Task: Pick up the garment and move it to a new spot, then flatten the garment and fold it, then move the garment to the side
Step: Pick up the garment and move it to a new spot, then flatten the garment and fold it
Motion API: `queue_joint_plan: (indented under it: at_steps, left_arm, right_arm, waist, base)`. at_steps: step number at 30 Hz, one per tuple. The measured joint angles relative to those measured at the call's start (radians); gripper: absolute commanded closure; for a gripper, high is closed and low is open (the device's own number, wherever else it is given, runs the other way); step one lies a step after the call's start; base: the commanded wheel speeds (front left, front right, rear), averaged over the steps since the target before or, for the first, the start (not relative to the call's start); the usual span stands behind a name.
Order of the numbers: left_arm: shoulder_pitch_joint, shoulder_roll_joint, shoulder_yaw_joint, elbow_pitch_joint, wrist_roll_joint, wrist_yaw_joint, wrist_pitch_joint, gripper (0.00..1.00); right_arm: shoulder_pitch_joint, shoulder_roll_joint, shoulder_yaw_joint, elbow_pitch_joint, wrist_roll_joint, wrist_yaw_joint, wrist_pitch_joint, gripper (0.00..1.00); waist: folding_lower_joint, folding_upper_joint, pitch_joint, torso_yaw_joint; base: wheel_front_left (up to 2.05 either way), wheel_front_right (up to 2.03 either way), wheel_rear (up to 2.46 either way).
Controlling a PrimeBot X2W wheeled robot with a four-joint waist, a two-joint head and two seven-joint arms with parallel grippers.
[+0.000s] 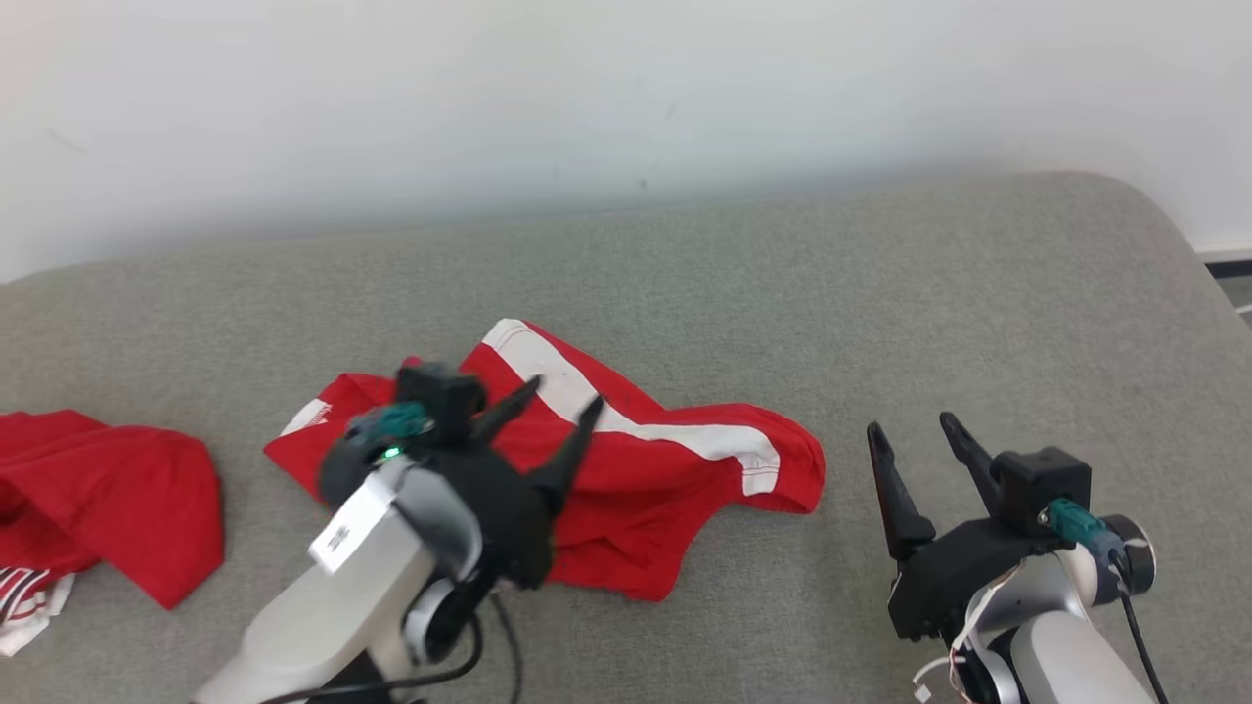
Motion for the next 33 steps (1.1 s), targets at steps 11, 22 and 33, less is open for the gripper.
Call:
queue_joint_plan:
  at_steps: [11,22,33]
  left_arm:
    - [0.174,0.130,0.054,-0.124,0.056,0.140,-0.158,0.00]
    - [0.349,0.254,0.208,-0.222,0.109,0.157,-0.174,0.00]
    - [0.462,0.205,0.447,-0.257,0.204,0.157,-0.177,0.00]
  right_arm:
    - [0.083,0.006,0.004,-0.040,0.036,0.012,-0.007,0.00]
    - [0.170,0.018,0.034,-0.079,0.063,0.024,0.003,0.00]
    - [0.170,0.039,0.118,-0.031,0.111,0.058,0.101,0.00]
  waist:
    - [-0.0001,0.0000,-0.037,0.031]
    - [-0.0001,0.0000,-0.055,0.080]
    - [0.0000,0.0000,-0.042,0.129]
  base:
    - [0.00,0.00,0.00]
    - [0.00,0.00,0.00]
    - [0.00,0.00,0.00]
